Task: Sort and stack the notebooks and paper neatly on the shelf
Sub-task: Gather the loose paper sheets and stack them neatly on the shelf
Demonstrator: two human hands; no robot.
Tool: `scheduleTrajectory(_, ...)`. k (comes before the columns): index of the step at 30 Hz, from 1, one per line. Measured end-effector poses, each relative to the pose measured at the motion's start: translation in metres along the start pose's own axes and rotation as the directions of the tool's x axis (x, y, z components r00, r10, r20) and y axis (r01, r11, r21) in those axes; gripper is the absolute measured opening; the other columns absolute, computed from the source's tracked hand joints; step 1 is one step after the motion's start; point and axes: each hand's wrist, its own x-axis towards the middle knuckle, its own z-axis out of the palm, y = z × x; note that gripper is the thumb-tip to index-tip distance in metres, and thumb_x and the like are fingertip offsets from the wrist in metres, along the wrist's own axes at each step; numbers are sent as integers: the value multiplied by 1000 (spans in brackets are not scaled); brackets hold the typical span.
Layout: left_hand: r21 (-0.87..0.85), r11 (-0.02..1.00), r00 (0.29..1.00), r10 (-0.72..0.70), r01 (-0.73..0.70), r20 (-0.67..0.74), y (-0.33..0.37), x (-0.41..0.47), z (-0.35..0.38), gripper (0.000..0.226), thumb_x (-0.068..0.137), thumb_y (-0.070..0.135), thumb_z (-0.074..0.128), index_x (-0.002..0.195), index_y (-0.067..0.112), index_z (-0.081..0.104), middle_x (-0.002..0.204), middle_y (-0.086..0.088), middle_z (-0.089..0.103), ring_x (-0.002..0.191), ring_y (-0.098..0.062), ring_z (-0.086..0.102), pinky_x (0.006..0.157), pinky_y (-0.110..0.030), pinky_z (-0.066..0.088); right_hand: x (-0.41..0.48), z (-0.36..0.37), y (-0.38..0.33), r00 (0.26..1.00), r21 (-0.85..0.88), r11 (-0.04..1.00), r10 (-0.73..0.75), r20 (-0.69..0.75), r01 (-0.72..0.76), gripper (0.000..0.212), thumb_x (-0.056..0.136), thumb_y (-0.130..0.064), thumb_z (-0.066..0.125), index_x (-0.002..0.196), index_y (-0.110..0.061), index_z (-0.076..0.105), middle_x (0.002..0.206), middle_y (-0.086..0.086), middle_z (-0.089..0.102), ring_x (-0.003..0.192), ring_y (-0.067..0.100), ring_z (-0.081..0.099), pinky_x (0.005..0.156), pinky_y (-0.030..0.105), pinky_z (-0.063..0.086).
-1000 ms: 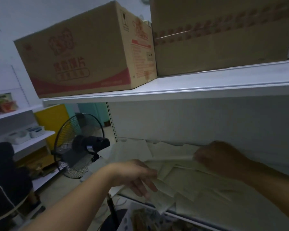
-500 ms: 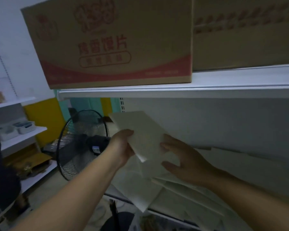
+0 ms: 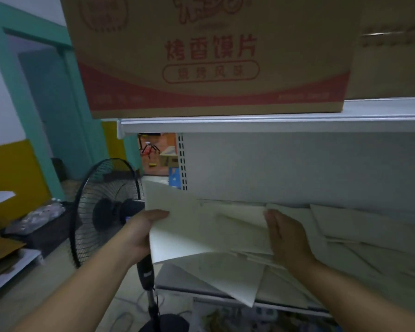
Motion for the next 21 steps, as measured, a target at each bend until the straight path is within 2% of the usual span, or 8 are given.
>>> scheduleTrajectory(2, -3, 999, 998, 39, -39, 42, -9, 3, 7, 29, 90, 20, 56, 115, 5, 60, 97, -18, 72, 87, -35, 68, 78, -44, 52, -3, 1, -21, 986, 32, 992, -116, -123, 120, 56, 94, -46, 30, 95, -8, 70, 91, 12, 72, 85, 21, 64, 68, 19, 38)
scheduleTrajectory(5, -73, 997, 997, 42, -37, 63, -18, 9, 24, 47, 78, 38, 63, 112, 6, 62, 105, -18, 71, 98, -35, 67, 81, -43, 52, -21, 26, -60, 879, 82, 875, -478, -5, 476, 51, 100, -44, 34, 106, -10, 71, 102, 6, 73, 89, 11, 66, 81, 16, 48)
scheduleTrajectory(8, -119, 993, 999, 3, 2, 44, -26, 9, 26, 35, 83, 16, 61, 113, -3, 59, 93, -22, 69, 85, -36, 66, 79, -42, 51, -30, 51, -73, 678, 36, 679, -735, 33, 734, 37, 98, -35, 44, 103, -8, 69, 107, 8, 71, 94, 20, 68, 82, 28, 53)
scheduleTrajectory(11, -139, 990, 1000, -20, 21, 14, -31, 5, 12, 37, 81, 3, 52, 118, -2, 55, 94, -26, 64, 85, -38, 62, 83, -47, 48, -31, 48, -60, 605, 146, 631, -774, 187, 762, 32, 97, -31, 46, 108, -9, 65, 121, 11, 64, 113, 23, 59, 97, 28, 47)
scheduleTrajectory(14, -175, 984, 1000, -21, 25, 23, -27, 7, -1, 31, 84, 4, 50, 115, 3, 57, 104, -25, 65, 95, -40, 61, 88, -50, 47, -25, 37, -30, 765, -217, 755, -515, 386, 618, 66, 93, -60, 19, 130, -17, 53, 142, 9, 48, 130, 22, 47, 106, 35, 37)
scheduleTrajectory(16, -205, 979, 1000, -10, 8, -11, -25, 10, -10, 27, 89, 4, 48, 113, 6, 58, 106, -23, 65, 96, -40, 61, 87, -50, 48, -16, 31, -15, 852, -465, 799, -109, 513, 382, 95, 76, -77, 2, 146, -20, 33, 157, 4, 19, 145, 20, 20, 117, 38, 12)
scheduleTrajectory(18, -237, 971, 999, -23, 15, -33, -26, 12, -18, 28, 88, 5, 48, 114, 7, 58, 106, -23, 64, 94, -40, 61, 86, -51, 48, -13, 26, -5, 778, -574, 786, 206, 593, 229, 78, 86, -72, 16, 150, -26, 19, 160, -3, 5, 147, 15, 2, 118, 41, -3)
scheduleTrajectory(21, -206, 977, 997, -64, 55, -38, -27, 12, -29, 26, 86, 7, 48, 110, 7, 59, 99, -24, 66, 91, -42, 60, 81, -51, 49, -12, 23, -8, 776, -558, 816, 253, 578, 150, 55, 99, -47, 32, 148, -25, 22, 159, -4, 12, 145, 15, 12, 118, 35, 6)
